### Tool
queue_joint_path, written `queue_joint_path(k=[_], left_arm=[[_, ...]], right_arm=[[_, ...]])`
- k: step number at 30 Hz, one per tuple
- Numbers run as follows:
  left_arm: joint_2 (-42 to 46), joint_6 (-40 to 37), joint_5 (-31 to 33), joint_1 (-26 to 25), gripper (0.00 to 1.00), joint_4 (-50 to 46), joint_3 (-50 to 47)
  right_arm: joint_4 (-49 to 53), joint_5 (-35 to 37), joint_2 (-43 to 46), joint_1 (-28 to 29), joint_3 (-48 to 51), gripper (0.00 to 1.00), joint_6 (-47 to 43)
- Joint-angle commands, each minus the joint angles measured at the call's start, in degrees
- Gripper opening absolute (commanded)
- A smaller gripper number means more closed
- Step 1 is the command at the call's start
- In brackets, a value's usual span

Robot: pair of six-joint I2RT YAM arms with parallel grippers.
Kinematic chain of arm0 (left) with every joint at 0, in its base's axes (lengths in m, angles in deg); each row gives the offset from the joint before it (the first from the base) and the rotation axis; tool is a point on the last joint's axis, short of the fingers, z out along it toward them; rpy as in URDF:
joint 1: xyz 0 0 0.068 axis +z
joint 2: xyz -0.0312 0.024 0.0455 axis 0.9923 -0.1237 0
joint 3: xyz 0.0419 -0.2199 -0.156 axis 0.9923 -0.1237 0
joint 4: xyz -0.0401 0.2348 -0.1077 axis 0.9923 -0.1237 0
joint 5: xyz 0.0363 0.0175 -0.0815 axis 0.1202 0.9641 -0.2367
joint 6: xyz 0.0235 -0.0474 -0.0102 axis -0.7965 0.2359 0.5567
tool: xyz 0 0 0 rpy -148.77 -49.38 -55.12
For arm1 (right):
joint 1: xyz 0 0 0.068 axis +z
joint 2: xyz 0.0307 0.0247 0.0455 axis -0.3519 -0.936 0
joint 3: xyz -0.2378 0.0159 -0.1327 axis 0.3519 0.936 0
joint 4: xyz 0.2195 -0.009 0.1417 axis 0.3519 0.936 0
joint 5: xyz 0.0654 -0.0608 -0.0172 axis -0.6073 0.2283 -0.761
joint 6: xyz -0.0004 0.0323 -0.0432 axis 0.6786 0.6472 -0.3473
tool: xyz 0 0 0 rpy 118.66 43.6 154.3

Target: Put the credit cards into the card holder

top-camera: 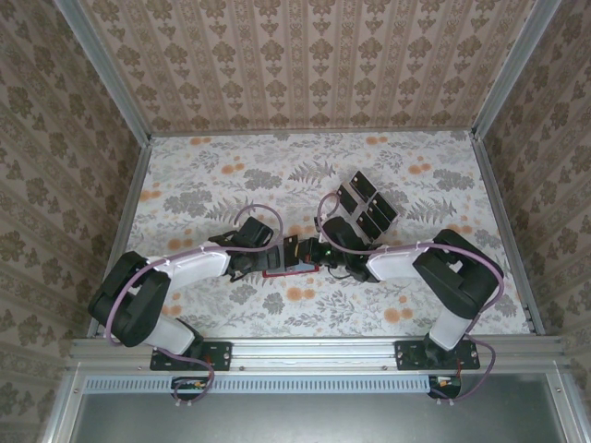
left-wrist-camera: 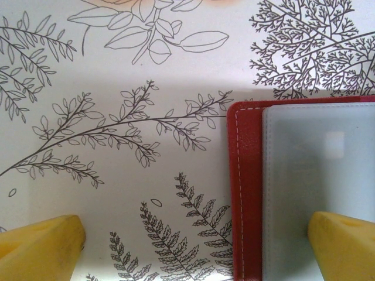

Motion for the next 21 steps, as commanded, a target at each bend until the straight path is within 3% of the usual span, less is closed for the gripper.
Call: queue_joint_path(k=[1,21], left_arm=[[-0.93,1.41,1.63,0.2,1.0,-6.65,-2.34],[-1.02,1.41,1.69,0.05,1.0,-6.69,-2.5]], right_arm=[[-3.96,-1.31,-0.89,-0.41,1.07,0.0,1.14],[-8.35,-2.02,-3.5,-1.13,3.25,0.0,3.03]])
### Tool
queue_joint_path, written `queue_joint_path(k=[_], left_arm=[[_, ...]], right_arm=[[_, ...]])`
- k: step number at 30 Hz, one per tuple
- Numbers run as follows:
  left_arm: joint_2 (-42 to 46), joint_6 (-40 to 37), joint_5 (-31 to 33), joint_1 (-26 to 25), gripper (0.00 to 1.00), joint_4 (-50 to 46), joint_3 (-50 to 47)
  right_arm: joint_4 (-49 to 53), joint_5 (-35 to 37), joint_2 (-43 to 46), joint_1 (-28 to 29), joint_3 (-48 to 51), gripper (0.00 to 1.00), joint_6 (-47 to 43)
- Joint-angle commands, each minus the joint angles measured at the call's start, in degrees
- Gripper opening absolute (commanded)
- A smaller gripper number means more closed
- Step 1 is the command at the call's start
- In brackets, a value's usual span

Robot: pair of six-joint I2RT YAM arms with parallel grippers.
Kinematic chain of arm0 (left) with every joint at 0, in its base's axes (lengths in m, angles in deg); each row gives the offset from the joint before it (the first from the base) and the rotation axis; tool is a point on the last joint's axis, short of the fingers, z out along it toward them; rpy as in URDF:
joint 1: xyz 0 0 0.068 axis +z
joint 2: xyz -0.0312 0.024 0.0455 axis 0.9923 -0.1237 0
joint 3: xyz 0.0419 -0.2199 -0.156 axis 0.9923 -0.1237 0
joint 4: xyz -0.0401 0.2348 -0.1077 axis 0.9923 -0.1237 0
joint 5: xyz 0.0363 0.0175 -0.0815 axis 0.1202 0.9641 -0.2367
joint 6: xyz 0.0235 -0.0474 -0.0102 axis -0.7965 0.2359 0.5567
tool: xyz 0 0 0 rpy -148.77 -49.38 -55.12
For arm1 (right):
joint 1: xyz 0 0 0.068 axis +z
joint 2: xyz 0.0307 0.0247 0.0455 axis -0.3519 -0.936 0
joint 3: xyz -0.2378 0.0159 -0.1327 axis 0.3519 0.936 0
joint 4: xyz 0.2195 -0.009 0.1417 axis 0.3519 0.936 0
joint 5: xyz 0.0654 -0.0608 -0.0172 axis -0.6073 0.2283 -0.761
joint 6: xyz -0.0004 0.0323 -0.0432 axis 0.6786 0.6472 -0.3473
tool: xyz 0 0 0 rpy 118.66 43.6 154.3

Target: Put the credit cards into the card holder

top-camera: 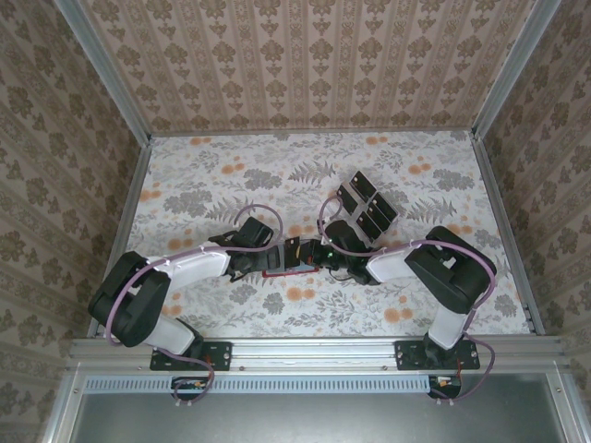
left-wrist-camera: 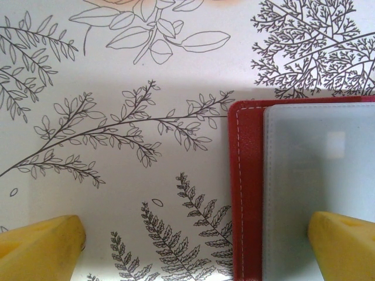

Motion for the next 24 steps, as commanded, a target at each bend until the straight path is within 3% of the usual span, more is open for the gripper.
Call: queue_joint_path(k=[1,24], left_arm=[[-0.92,1.34,1.54,0.08,1.0,-6.65,-2.5],[-1.03,1.36,1.55,0.06,1.0,-6.65,-2.44]], right_arm=[[-2.05,-0.77,-1.14,-0.21,1.09,0.0,1.0],[-4.24,-2.02,-2.7,-0.92,2.98,0.0,1.99]])
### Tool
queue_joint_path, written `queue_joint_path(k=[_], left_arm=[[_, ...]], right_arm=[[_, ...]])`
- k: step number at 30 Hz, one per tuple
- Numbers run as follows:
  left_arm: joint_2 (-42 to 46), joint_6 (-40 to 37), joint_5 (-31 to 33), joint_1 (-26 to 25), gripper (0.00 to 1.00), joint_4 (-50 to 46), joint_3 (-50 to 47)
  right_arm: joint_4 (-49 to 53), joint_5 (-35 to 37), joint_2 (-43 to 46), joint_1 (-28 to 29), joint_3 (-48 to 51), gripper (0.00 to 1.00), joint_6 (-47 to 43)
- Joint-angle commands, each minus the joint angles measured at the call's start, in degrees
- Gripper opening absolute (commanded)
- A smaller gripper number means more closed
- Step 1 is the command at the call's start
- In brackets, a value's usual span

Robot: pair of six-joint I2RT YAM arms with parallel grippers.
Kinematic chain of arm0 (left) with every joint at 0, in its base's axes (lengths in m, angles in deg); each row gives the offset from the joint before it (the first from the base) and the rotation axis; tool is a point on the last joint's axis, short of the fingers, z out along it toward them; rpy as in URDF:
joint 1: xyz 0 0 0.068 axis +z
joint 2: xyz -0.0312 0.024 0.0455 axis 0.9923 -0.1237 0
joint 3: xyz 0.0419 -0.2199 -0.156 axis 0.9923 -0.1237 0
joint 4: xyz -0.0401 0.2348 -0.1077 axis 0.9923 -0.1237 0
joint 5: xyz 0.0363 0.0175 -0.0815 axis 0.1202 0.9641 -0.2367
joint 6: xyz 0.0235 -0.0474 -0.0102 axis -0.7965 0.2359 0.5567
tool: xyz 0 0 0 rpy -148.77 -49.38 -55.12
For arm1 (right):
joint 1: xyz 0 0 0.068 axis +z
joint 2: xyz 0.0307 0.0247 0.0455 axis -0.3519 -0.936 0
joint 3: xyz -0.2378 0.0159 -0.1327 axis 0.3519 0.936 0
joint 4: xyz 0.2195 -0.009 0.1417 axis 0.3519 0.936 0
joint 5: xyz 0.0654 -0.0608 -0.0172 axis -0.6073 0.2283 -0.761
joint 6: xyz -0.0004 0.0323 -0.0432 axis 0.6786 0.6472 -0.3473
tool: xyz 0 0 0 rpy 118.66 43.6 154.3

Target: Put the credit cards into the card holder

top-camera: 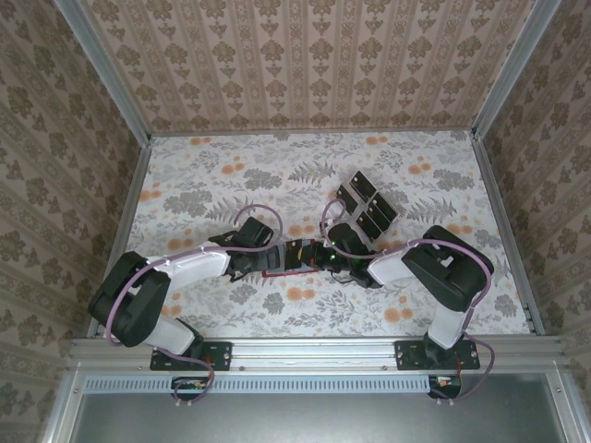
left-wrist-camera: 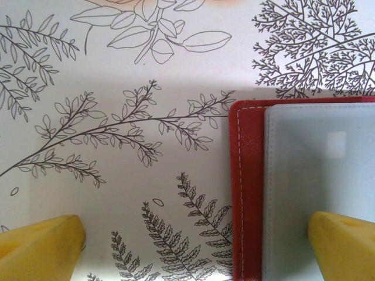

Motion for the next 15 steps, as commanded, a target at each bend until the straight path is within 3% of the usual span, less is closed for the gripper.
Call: queue_joint_path(k=[1,15], left_arm=[[-1.07,1.11,1.47,0.05,1.0,-6.72,-2.39],[-0.97,1.29,1.51,-0.08,1.0,-6.56,-2.51]], right_arm=[[-0.25,-1.57,-1.66,-0.34,0.64,0.0,0.51],[-1.25,-3.67,-3.48,-0.76,0.15,0.0,0.81]])
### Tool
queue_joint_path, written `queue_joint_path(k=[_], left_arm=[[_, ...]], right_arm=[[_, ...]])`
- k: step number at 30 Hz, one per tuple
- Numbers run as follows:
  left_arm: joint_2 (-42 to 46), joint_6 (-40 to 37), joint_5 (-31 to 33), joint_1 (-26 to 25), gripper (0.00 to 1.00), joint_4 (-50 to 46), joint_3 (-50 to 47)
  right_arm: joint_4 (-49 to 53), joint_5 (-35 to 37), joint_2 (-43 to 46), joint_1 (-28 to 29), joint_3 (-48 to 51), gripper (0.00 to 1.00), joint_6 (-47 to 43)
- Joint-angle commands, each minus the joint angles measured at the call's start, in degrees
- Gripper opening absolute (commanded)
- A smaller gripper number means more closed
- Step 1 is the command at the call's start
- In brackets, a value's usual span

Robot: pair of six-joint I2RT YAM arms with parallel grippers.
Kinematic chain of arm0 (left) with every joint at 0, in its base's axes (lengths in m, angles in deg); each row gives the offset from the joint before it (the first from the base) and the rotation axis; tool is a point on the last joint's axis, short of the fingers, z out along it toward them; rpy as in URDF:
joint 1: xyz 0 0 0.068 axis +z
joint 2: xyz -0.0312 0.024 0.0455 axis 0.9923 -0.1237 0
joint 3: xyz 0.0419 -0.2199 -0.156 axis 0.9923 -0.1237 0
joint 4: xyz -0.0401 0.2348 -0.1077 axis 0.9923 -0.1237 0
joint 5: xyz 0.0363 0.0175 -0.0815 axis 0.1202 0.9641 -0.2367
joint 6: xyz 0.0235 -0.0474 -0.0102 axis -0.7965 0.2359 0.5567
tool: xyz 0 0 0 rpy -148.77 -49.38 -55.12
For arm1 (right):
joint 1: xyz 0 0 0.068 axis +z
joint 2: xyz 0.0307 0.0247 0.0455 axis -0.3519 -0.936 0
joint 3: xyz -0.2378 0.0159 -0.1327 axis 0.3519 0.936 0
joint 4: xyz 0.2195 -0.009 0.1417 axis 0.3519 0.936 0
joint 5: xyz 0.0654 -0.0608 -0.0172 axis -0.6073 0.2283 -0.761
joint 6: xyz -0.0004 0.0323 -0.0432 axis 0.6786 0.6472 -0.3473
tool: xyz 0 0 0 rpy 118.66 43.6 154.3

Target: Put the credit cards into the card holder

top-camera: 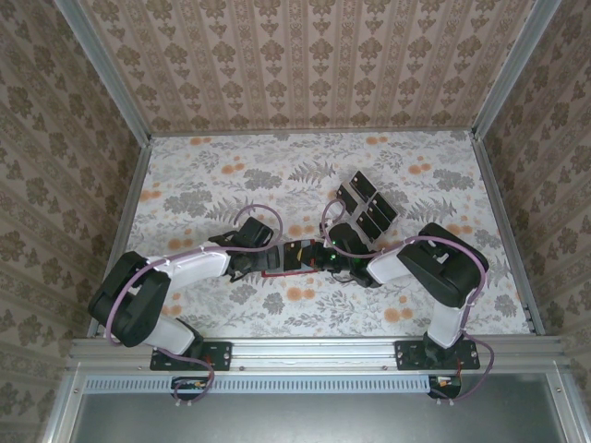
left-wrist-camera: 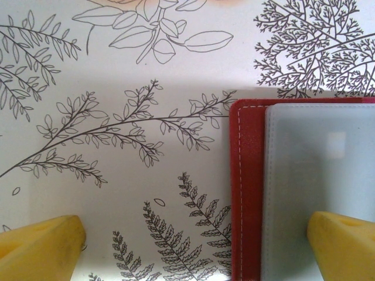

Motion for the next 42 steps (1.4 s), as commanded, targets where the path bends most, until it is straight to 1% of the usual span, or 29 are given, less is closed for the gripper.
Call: queue_joint_path(k=[1,14,42], left_arm=[[-0.92,1.22,1.36,-0.06,1.0,-6.56,-2.49],[-1.09,1.27,1.35,-0.11,1.0,-6.48,-2.58],[-1.3,1.46,1.04,-0.12,1.0,-6.05,-2.67]], right_arm=[[0.69,-0.72,-1.16,-0.38,0.38,0.0,-0.03],[1.53,0.11,0.27,-1.73,1.62,0.0,-0.42],[2.97,-2.37,-1.96,-0.83,-1.72,0.0,-0.92]])
